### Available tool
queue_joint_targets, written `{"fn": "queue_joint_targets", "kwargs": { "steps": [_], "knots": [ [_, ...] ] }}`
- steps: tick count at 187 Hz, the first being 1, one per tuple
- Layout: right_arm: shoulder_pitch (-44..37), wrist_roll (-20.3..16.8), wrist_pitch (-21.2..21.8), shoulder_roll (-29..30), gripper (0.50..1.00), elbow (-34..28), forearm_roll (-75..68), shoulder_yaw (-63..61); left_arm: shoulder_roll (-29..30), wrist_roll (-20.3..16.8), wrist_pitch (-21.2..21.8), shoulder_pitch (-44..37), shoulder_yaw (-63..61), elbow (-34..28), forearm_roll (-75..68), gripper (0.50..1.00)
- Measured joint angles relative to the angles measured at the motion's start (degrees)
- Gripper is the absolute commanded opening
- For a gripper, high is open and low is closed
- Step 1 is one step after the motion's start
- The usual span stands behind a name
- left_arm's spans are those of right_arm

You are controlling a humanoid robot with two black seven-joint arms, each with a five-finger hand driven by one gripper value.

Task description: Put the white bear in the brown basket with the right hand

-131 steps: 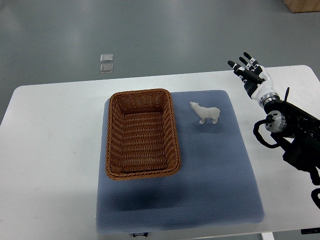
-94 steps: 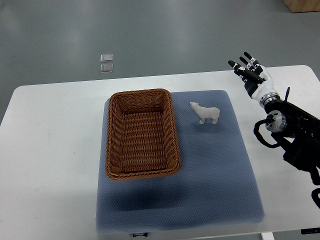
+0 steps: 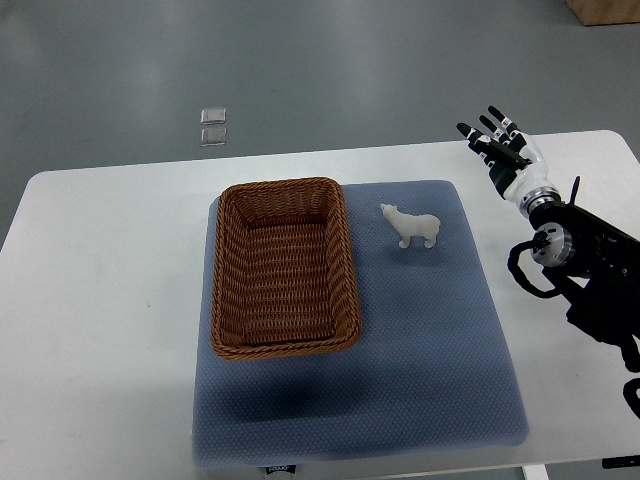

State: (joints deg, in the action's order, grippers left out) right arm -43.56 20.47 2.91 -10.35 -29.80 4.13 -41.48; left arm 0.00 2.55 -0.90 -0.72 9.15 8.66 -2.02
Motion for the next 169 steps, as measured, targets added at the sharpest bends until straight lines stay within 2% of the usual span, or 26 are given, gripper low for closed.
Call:
{"fn": "queue_joint_targets", "kwargs": {
  "steps": [169],
  "knots": [
    [-0.56, 0.28, 1.71, -0.71, 0.926, 0.0, 0.32, 0.07, 0.0, 0.0, 0.02, 0.02, 0.0, 0.05, 0.0, 1.0]
  ]
}}
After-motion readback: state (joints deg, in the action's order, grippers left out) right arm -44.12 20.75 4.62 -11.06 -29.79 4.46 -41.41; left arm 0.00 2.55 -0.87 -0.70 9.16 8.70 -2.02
